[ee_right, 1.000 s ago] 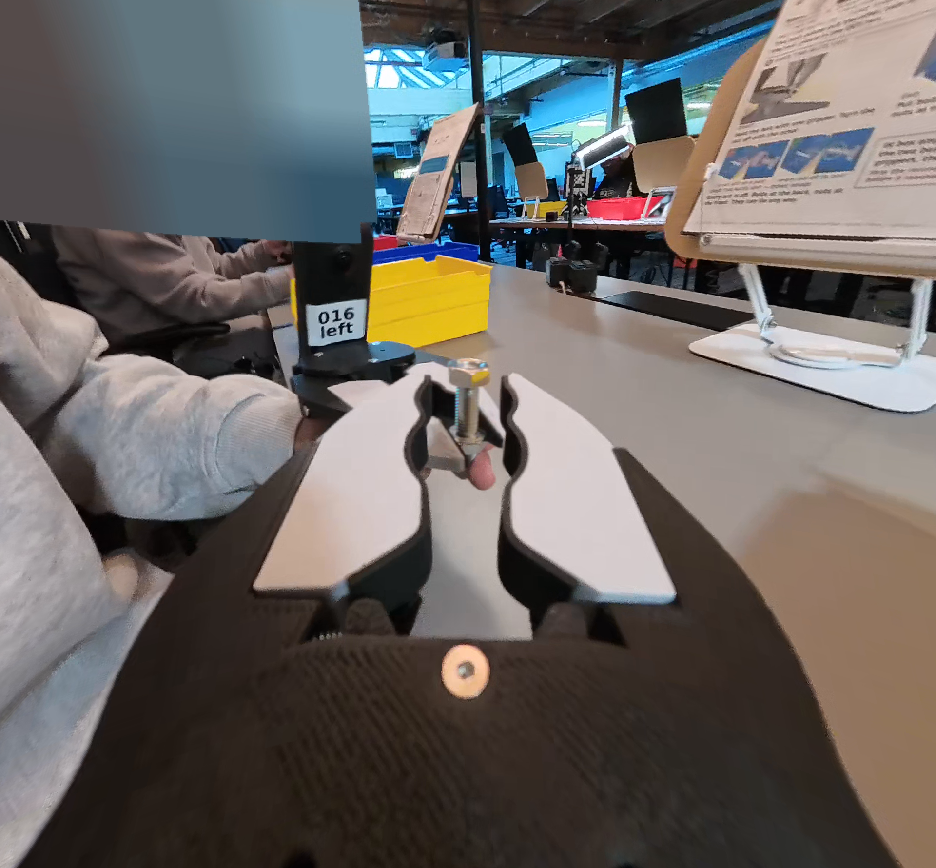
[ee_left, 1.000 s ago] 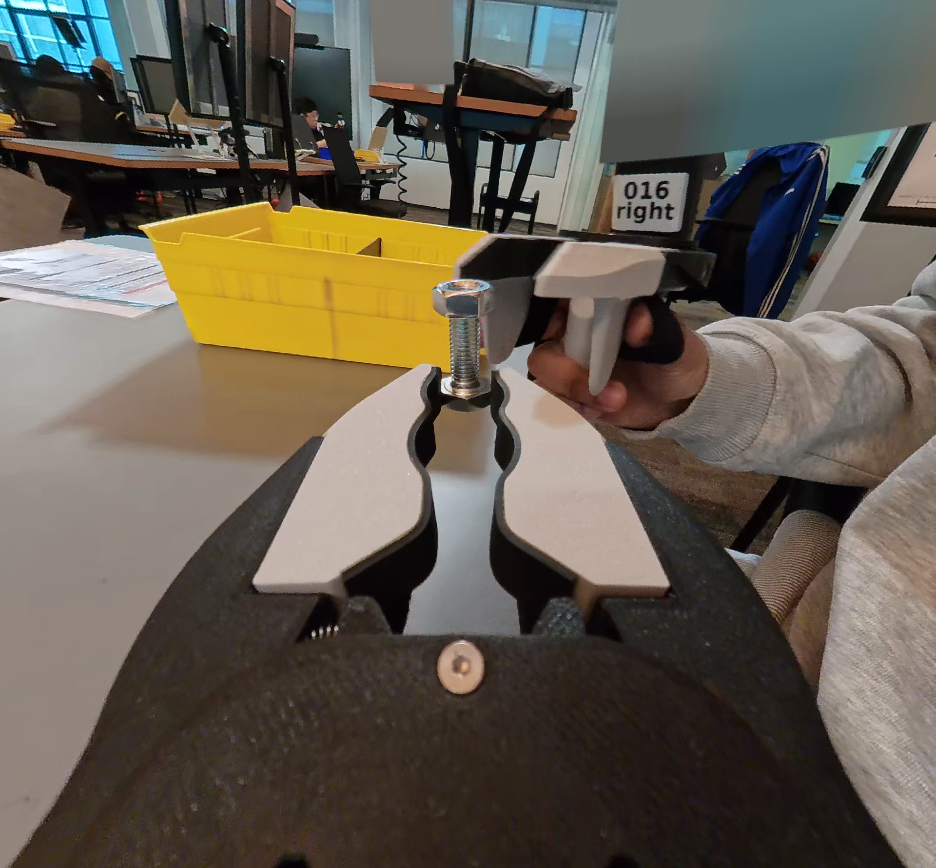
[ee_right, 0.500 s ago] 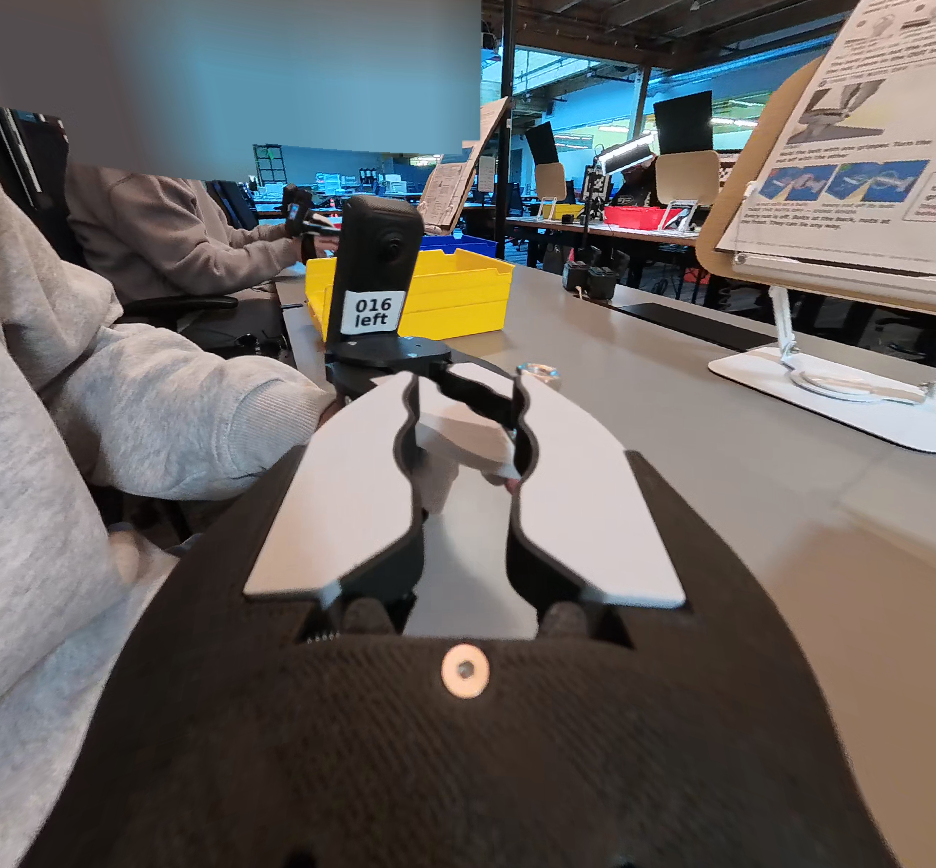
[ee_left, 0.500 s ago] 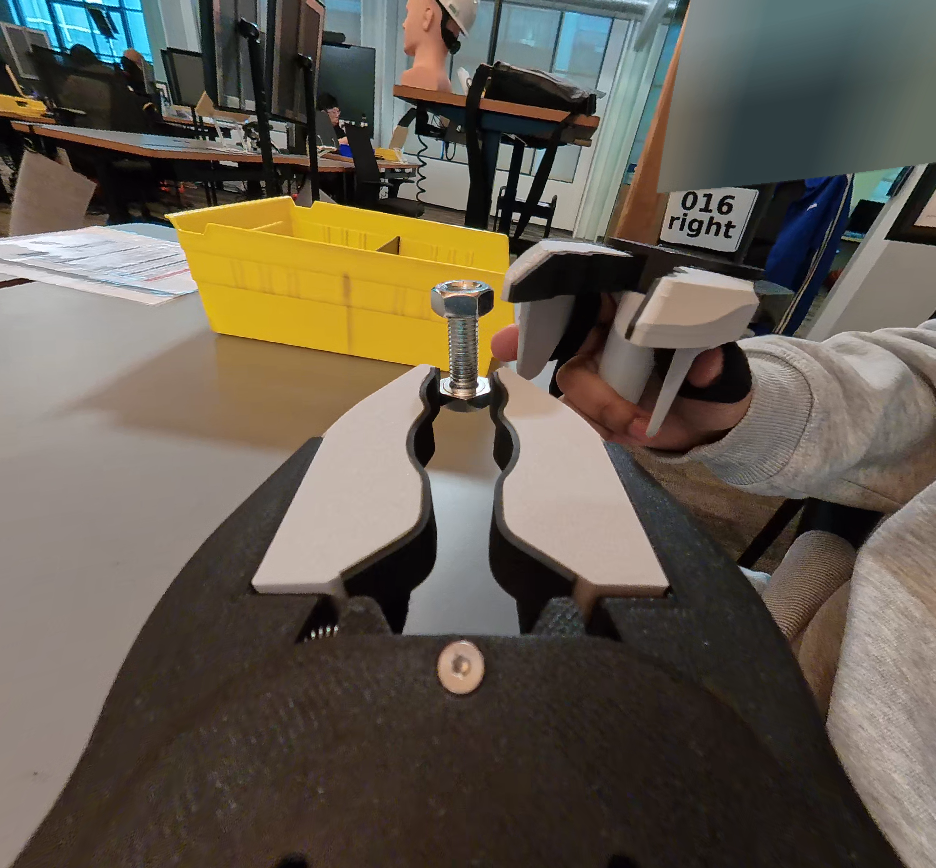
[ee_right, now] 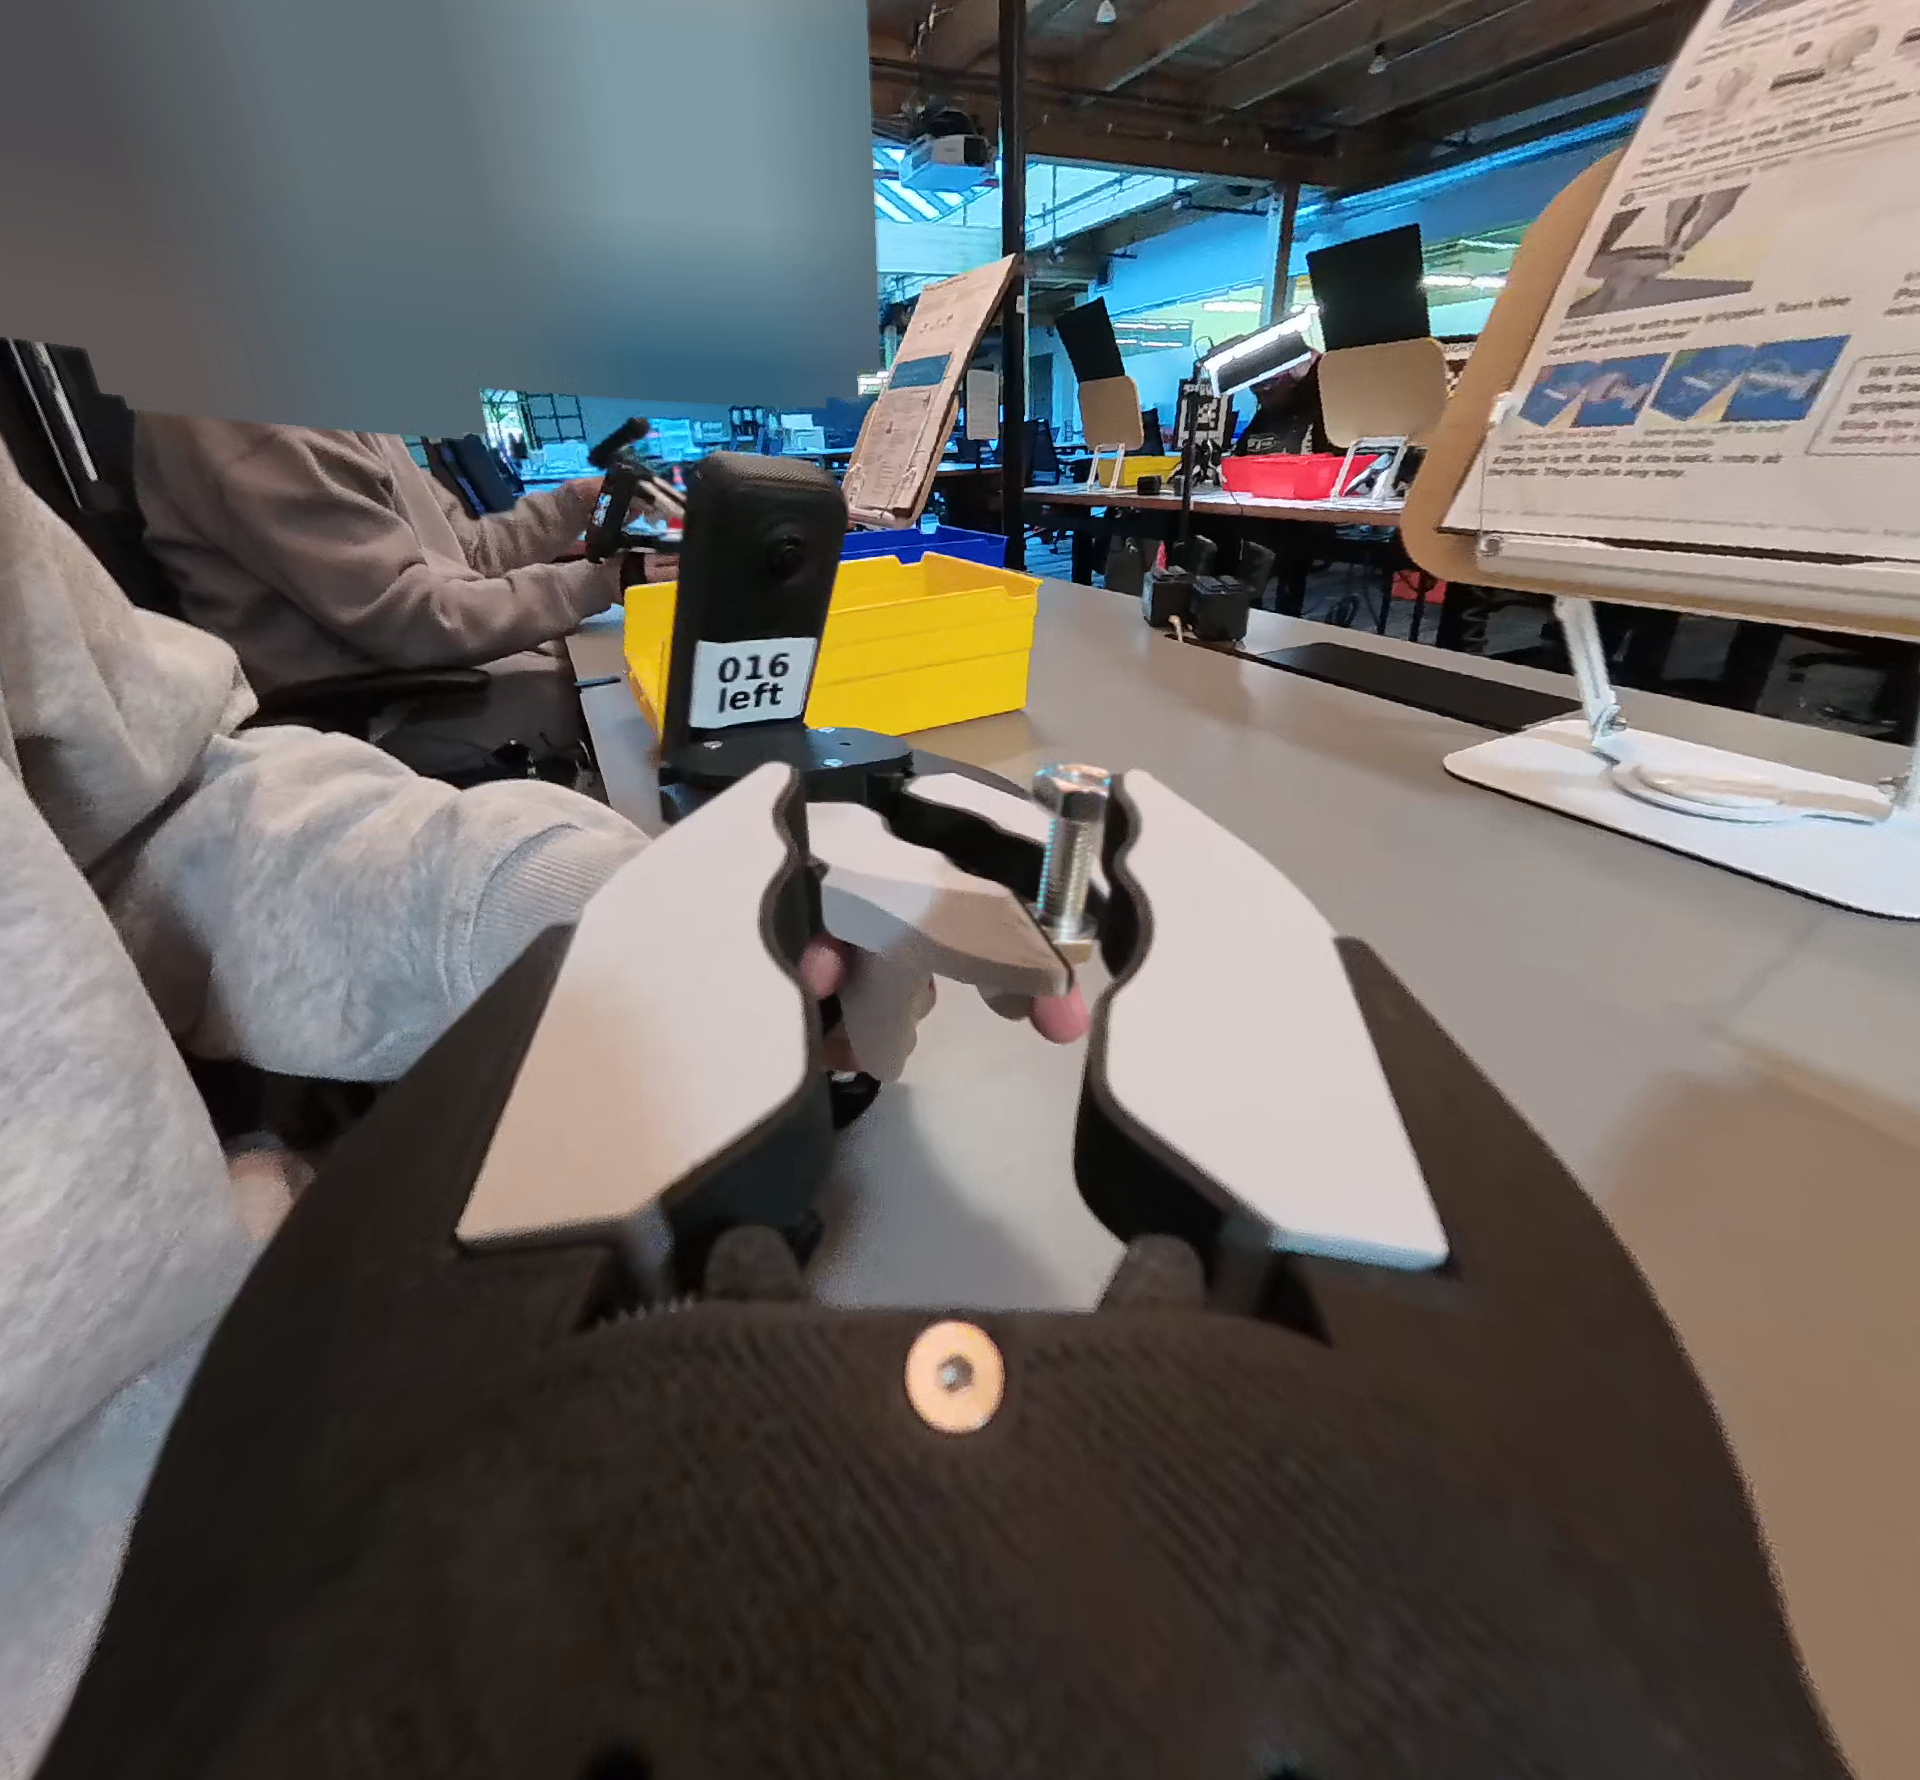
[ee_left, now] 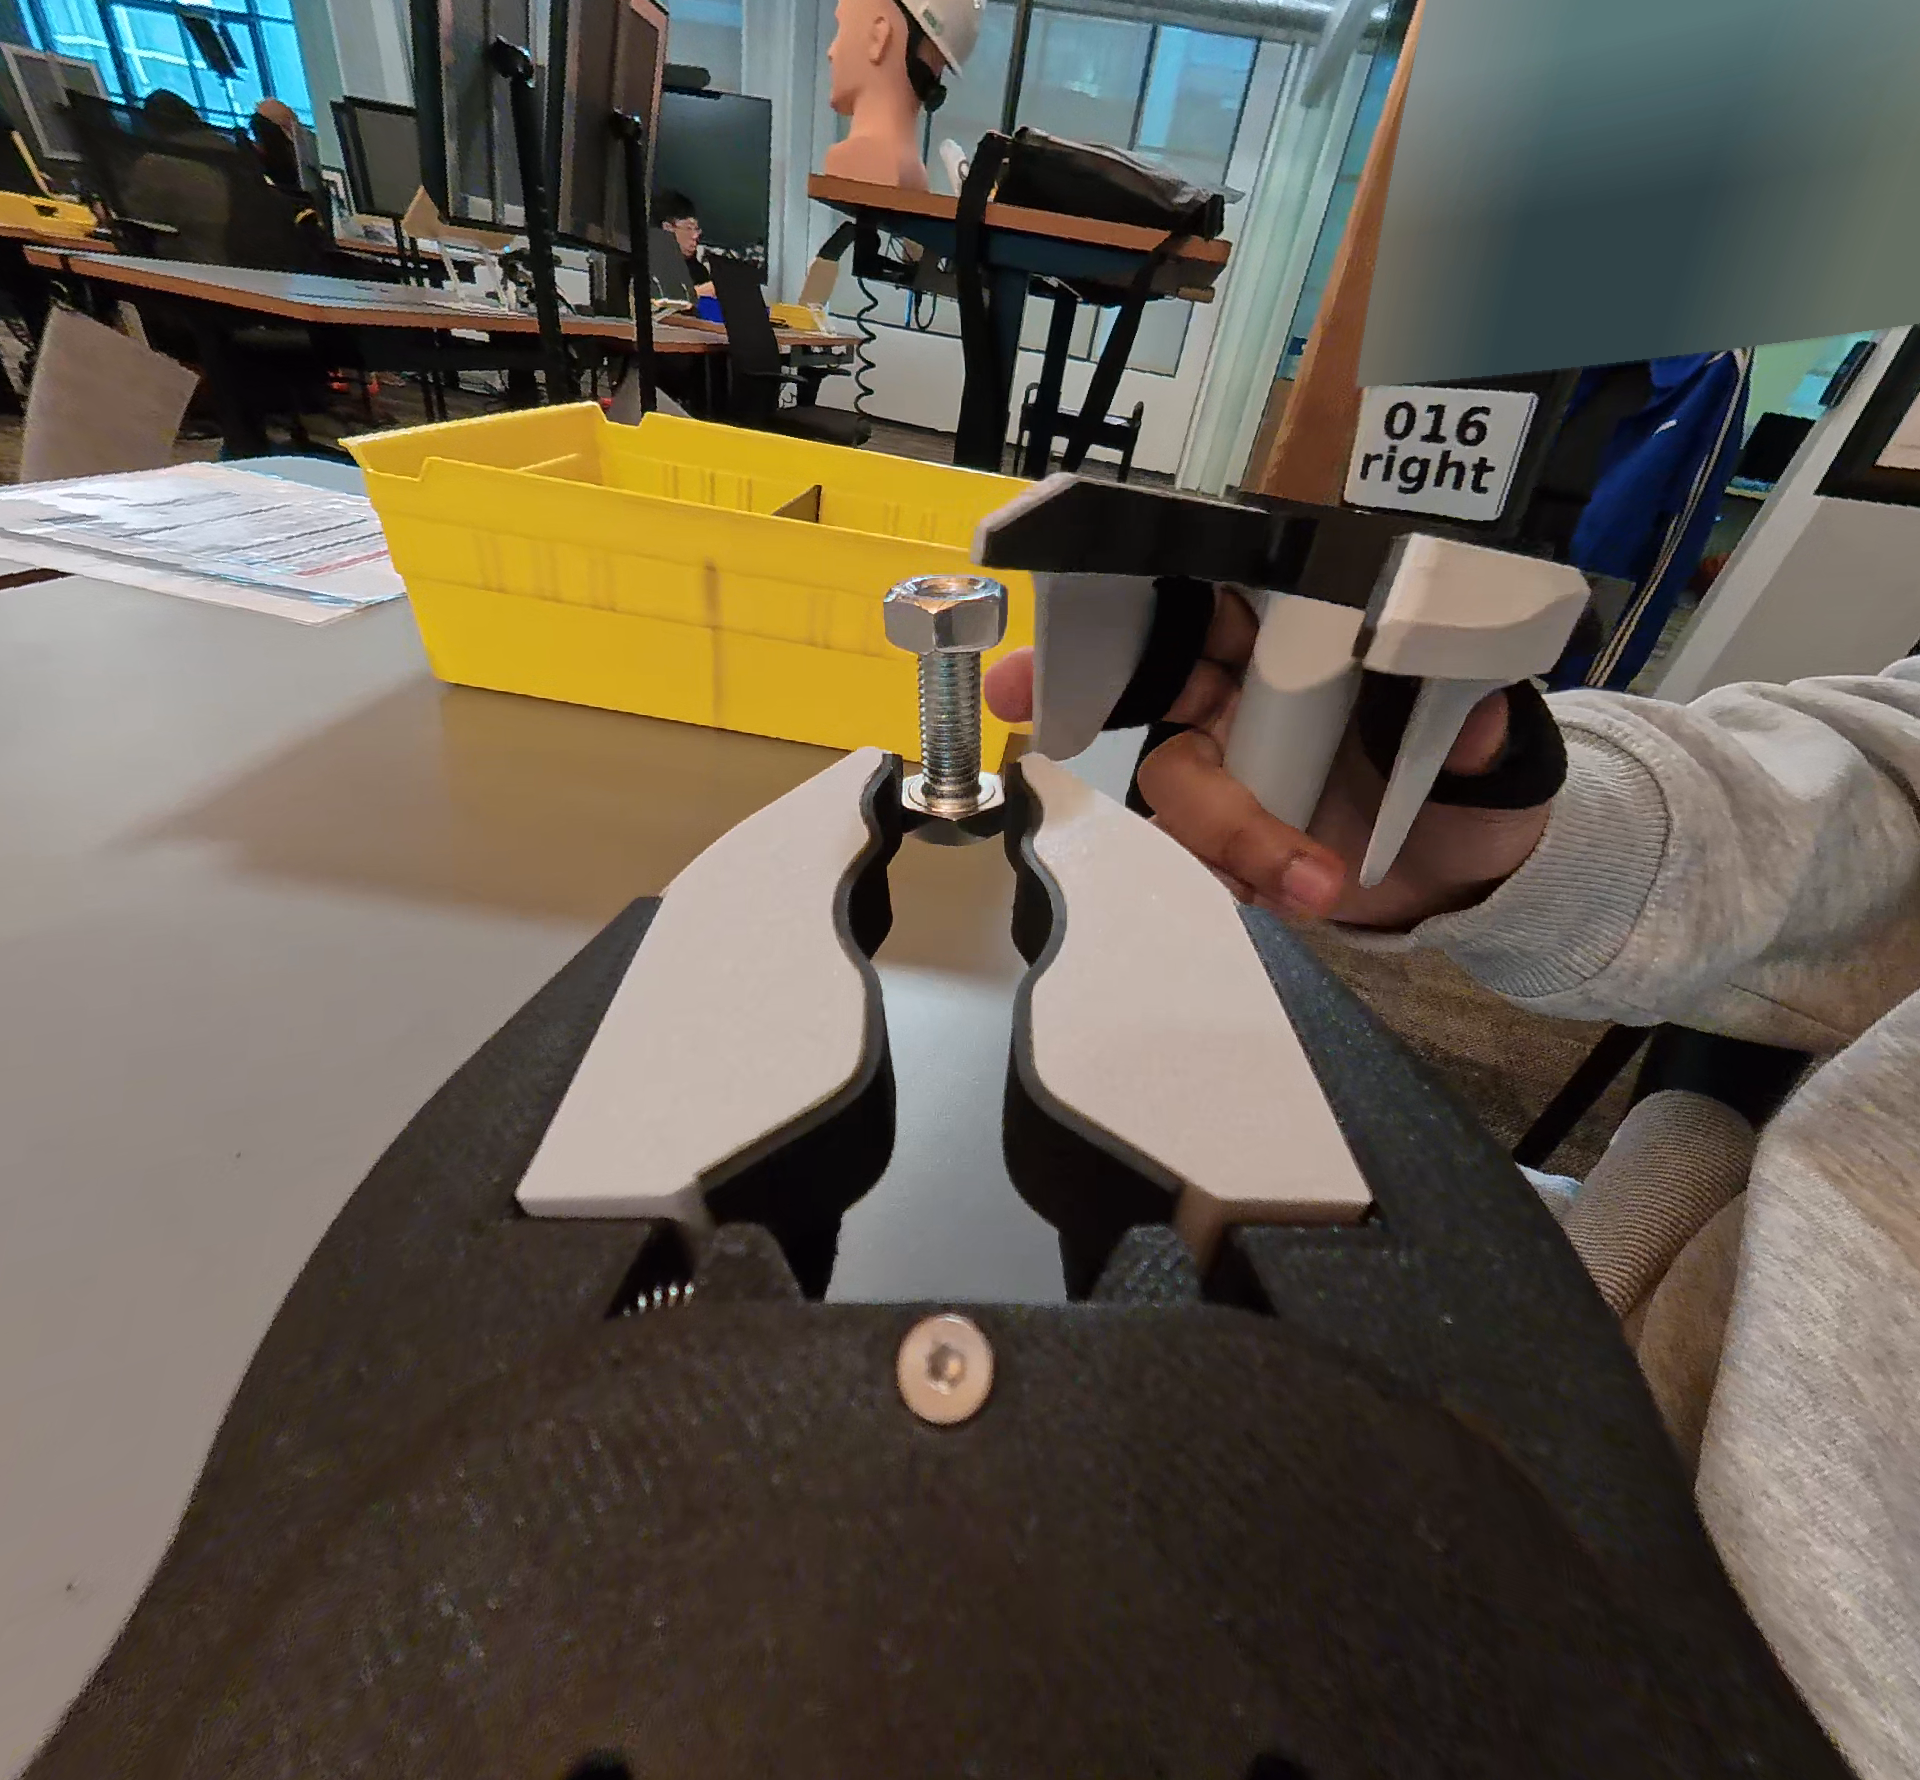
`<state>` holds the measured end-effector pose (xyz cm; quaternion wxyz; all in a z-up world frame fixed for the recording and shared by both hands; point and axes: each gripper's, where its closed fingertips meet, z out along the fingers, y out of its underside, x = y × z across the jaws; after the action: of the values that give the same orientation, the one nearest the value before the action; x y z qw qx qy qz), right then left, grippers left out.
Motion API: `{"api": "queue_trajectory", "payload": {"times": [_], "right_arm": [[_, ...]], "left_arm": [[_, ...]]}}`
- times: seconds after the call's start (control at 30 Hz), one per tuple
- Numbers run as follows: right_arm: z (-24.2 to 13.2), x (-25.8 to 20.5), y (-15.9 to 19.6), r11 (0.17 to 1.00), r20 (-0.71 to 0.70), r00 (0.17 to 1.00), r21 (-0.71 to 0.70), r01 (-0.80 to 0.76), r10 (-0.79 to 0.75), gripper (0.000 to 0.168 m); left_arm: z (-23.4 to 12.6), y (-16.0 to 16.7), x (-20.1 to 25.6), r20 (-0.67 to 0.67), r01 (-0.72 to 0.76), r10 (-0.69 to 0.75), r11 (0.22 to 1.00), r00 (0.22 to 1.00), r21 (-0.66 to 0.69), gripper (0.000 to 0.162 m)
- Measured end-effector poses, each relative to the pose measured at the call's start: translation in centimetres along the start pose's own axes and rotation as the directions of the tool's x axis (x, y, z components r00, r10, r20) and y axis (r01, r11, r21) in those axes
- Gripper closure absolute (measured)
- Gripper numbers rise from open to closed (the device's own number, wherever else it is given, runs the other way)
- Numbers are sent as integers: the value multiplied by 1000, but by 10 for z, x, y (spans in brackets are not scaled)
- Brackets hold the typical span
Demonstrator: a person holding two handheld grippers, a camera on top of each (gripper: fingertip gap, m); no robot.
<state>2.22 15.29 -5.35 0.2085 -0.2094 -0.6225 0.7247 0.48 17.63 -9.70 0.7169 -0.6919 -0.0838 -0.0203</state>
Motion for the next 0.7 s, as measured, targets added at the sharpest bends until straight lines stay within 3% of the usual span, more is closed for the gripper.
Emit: {"api": "queue_trajectory", "payload": {"times": [0.37, 0.7], "right_arm": [[9, -7, 13, 999, 23, 1000, -51, 9, -7, 96], [10, -7, 14, 998, 29, 1000, -56, 10, -8, 94]], "left_arm": [[2, 2, 6, -13, -42, 42, 999, 999, -22, 143], [3, 4, 8, -22, -40, 39, 999, 999, -29, 143]]}}
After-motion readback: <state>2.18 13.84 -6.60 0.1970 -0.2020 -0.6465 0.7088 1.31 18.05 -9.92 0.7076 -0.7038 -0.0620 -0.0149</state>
